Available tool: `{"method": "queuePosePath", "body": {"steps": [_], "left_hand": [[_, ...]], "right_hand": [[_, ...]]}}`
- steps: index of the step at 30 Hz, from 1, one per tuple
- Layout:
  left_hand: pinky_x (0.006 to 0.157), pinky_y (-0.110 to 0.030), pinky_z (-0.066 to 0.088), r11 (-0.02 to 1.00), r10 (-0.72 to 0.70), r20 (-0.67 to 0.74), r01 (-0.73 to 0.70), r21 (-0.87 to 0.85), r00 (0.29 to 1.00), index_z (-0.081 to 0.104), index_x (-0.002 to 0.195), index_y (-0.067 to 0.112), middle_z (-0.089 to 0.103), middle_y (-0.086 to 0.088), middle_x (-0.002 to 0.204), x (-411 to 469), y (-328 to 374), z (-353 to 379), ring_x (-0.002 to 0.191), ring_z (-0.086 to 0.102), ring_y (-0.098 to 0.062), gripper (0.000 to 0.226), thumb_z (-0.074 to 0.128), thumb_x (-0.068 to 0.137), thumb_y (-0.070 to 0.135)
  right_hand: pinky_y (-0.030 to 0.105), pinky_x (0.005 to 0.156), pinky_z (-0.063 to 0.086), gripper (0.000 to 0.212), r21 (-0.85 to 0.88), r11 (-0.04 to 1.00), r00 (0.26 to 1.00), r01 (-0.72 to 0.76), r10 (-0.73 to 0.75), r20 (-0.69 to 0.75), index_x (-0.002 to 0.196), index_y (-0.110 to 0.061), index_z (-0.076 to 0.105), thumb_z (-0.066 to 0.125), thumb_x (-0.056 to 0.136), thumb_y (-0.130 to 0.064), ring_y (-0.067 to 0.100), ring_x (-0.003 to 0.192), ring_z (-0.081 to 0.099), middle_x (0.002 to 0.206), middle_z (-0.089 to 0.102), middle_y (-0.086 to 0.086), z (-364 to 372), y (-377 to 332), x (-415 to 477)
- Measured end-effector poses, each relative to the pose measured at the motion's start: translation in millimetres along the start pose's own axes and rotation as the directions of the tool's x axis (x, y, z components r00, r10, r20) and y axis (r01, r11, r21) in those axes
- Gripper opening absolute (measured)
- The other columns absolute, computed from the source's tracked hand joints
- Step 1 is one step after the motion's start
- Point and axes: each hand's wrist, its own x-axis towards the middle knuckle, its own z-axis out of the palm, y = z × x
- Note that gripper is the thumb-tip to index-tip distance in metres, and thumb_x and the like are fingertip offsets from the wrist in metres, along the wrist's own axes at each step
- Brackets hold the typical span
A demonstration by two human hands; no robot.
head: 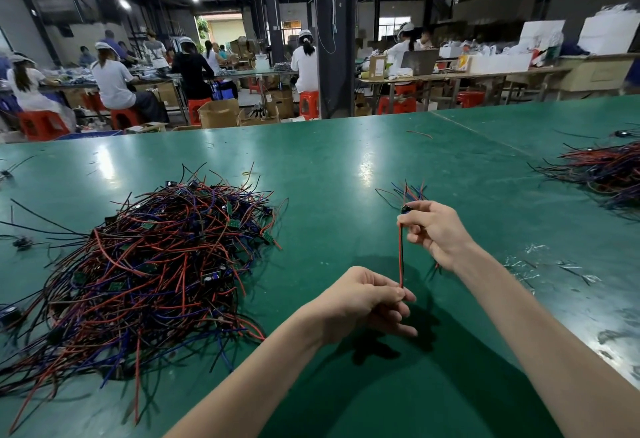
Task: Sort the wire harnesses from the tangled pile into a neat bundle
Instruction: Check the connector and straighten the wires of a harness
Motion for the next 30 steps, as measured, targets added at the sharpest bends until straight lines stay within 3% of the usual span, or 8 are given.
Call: {"method": "queuePosePath", "body": {"steps": [6, 12, 15, 17, 20, 24, 27, 30], "left_hand": [[0.064, -0.033, 0.06, 1.0, -0.016, -0.029, 0.017, 0.006, 0.999, 0.059, 0.086, -0.001, 0.063, -0.006, 0.059, 3, -5, 1, 0.048, 0.057, -0.009, 0.014, 0.05, 0.096, 0.002], [0.06, -0.035, 0.058, 1.0, -0.017, -0.093, 0.017, 0.0, 0.996, 0.055, 0.091, 0.004, 0.065, -0.008, 0.066, 10, -8, 1, 0.05, 0.062, -0.014, 0.016, 0.045, 0.099, 0.012], [0.058, -0.036, 0.059, 1.0, -0.023, -0.072, 0.023, -0.01, 0.997, 0.054, 0.091, 0.002, 0.062, -0.012, 0.071, 9, -7, 0, 0.05, 0.062, -0.015, 0.015, 0.046, 0.099, 0.011], [0.058, -0.034, 0.059, 1.0, -0.03, -0.06, 0.03, -0.002, 0.998, 0.055, 0.09, 0.003, 0.063, -0.011, 0.071, 8, -6, -1, 0.05, 0.062, -0.015, 0.015, 0.046, 0.099, 0.011], [0.054, -0.031, 0.058, 0.998, -0.049, -0.046, 0.051, 0.035, 0.998, 0.057, 0.088, 0.006, 0.066, -0.008, 0.07, 7, -7, -3, 0.051, 0.065, -0.017, 0.017, 0.046, 0.099, 0.013], [0.046, -0.03, 0.056, 0.995, -0.063, -0.02, 0.064, 0.076, 0.998, 0.059, 0.088, 0.01, 0.066, -0.008, 0.072, 6, -8, -4, 0.054, 0.067, -0.018, 0.019, 0.045, 0.099, 0.016], [0.045, -0.028, 0.055, 0.993, -0.053, -0.014, 0.054, 0.102, 0.998, 0.06, 0.086, 0.009, 0.065, -0.008, 0.072, 5, -8, -4, 0.053, 0.067, -0.017, 0.022, 0.043, 0.1, 0.015], [0.049, -0.028, 0.057, 0.989, -0.048, -0.021, 0.05, 0.136, 0.999, 0.058, 0.085, 0.008, 0.063, -0.01, 0.074, 4, -8, -1, 0.051, 0.066, -0.016, 0.022, 0.042, 0.1, 0.014]], "right_hand": [[0.022, 0.038, 0.039, 0.026, -0.042, 0.999, 1.0, 0.016, -0.015, 0.017, 0.09, -0.009, 0.05, 0.059, 0.081, 0.013, 0.009, 0.041, 0.041, 0.064, 0.058, 0.011, 2, -4, 0], [0.025, 0.047, 0.046, 0.021, -0.196, 0.978, 0.998, 0.065, -0.061, 0.027, 0.088, -0.01, 0.05, 0.057, 0.084, 0.009, 0.013, 0.051, 0.051, 0.068, 0.054, 0.007, -1, -51, 18], [0.029, 0.05, 0.049, 0.023, -0.364, 0.931, 0.999, 0.04, -0.037, 0.016, 0.1, -0.007, 0.05, 0.056, 0.085, 0.01, 0.02, 0.058, 0.052, 0.073, 0.054, 0.011, -7, -74, 32], [0.026, 0.043, 0.05, 0.03, -0.535, 0.844, 1.0, -0.028, 0.021, -0.02, 0.11, 0.003, 0.053, 0.055, 0.083, 0.015, 0.021, 0.053, 0.05, 0.068, 0.052, 0.014, -12, -72, 38], [0.022, 0.037, 0.048, 0.03, -0.712, 0.693, 0.993, -0.111, 0.058, -0.099, 0.109, 0.02, 0.052, 0.057, 0.079, 0.019, 0.019, 0.044, 0.046, 0.061, 0.049, 0.016, -24, -53, 44], [0.027, 0.054, 0.053, 0.019, -0.87, 0.482, 0.988, -0.101, -0.053, -0.145, 0.095, 0.008, 0.065, 0.068, 0.076, 0.008, 0.021, 0.047, 0.059, 0.068, 0.065, 0.018, -33, -36, 49], [0.031, 0.077, 0.051, 0.021, -0.969, 0.223, 0.977, -0.105, -0.158, -0.142, 0.097, -0.002, 0.065, 0.065, 0.076, -0.001, 0.028, 0.076, 0.067, 0.083, 0.07, 0.018, -32, -29, 46], [0.038, 0.083, 0.045, 0.03, -0.994, 0.039, 0.946, -0.105, -0.306, -0.112, 0.108, -0.002, 0.053, 0.058, 0.08, -0.005, 0.038, 0.103, 0.054, 0.113, 0.052, 0.021, -21, -16, 36]]}}
